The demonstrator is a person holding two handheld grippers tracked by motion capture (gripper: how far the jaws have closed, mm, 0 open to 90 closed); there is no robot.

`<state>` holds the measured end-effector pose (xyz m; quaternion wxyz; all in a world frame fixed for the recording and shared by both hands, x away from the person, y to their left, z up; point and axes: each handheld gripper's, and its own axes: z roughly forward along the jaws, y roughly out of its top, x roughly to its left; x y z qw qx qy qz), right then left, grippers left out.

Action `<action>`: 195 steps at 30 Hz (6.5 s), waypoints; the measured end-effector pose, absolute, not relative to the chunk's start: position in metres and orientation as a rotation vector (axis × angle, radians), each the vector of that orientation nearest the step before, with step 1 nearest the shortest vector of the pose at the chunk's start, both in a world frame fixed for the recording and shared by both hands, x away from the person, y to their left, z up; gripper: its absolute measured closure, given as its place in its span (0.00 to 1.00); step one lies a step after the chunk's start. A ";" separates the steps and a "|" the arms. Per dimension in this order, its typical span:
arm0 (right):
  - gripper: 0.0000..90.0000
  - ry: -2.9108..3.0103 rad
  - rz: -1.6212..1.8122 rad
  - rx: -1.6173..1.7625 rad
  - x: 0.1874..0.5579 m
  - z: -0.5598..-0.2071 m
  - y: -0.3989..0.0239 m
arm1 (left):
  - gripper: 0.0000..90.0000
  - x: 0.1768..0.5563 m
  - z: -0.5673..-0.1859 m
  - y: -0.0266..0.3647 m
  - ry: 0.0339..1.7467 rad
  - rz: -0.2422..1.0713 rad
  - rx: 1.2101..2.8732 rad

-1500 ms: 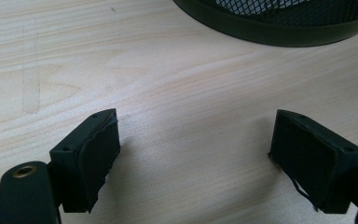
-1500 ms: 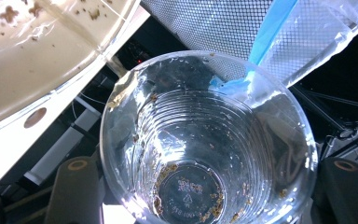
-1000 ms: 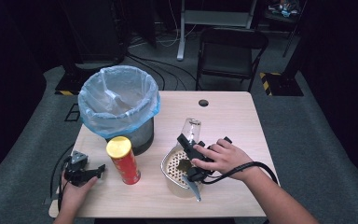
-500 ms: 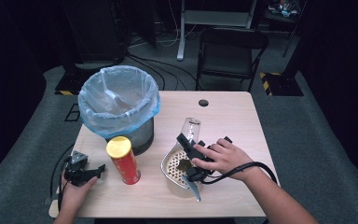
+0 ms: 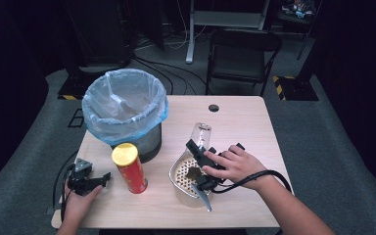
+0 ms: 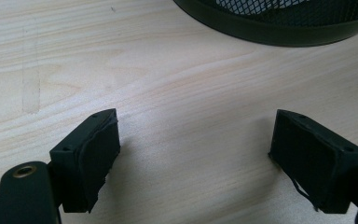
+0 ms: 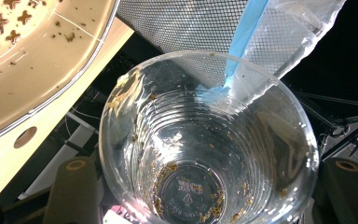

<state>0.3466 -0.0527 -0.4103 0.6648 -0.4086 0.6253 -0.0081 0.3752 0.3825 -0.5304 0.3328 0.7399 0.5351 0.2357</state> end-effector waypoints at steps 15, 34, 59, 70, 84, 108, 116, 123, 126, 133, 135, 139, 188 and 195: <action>0.38 1.370 -0.054 -0.942 0.343 -0.407 -0.051 | 0.17 0.375 -0.531 0.382 1.399 0.621 1.926; 0.38 1.422 -0.021 -0.898 0.342 -0.399 -0.053 | 0.17 0.375 -0.531 0.382 1.398 0.621 1.926; 0.37 1.536 0.612 -0.195 0.343 -0.390 -0.060 | 0.17 0.375 -0.531 0.382 1.399 0.620 1.924; 0.37 1.865 1.372 0.373 0.359 -0.352 -0.083 | 0.17 0.375 -0.531 0.382 1.400 0.619 1.922; 0.38 2.016 1.847 0.759 0.380 -0.328 -0.104 | 0.15 0.374 -0.531 0.381 1.376 0.611 1.943; 0.37 1.989 1.659 0.682 0.418 -0.268 -0.069 | 0.13 0.372 -0.531 0.380 1.362 0.597 1.952; 0.36 1.994 1.622 0.658 0.433 -0.257 -0.049 | 0.13 0.372 -0.531 0.380 1.363 0.596 1.952; 0.36 2.005 1.665 0.677 0.452 -0.246 -0.031 | 0.13 0.372 -0.531 0.380 1.362 0.598 1.951; 0.36 2.019 1.673 0.687 0.460 -0.242 -0.023 | 0.14 0.372 -0.531 0.380 1.360 0.595 1.954; 0.35 2.035 1.632 0.636 0.472 -0.232 0.005 | 0.14 0.372 -0.531 0.379 1.366 0.593 1.938; 0.35 2.043 1.626 0.626 0.475 -0.231 0.013 | 0.14 0.373 -0.531 0.379 1.361 0.601 1.942; 0.35 2.079 1.611 0.635 0.478 -0.231 0.030 | 0.14 0.373 -0.531 0.380 1.358 0.601 1.945; 0.20 2.113 1.578 0.689 0.475 -0.251 0.010 | 0.12 0.371 -0.518 0.383 1.376 0.526 1.910; 0.27 2.107 1.506 0.711 0.459 -0.262 -0.033 | 0.12 0.365 -0.500 0.380 1.324 0.514 1.879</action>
